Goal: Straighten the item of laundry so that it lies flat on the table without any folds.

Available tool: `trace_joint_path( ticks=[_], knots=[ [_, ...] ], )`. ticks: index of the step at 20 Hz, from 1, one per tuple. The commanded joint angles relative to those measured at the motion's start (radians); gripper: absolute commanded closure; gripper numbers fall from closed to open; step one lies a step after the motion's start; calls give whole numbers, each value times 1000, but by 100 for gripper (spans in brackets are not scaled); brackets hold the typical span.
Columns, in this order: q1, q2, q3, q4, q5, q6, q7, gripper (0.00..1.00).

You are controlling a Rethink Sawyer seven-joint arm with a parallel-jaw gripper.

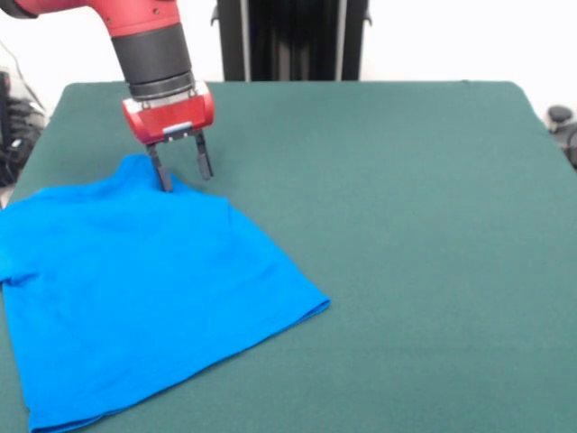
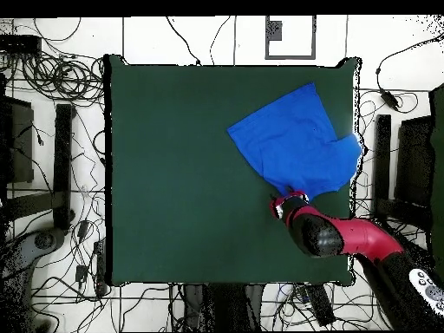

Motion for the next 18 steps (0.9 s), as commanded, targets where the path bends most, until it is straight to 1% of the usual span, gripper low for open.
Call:
trace_joint_path(
  ticks=[1, 6, 11, 18],
  knots=[
    [71, 119, -49, -61, -60, -56, 80, 0],
    [64, 177, -47, -101, -67, -77, 55, 0],
    [57, 177, -39, -101, -64, -70, 38, 0],
    [30, 190, -2, -101, -70, -72, 7, 0]
  ],
)
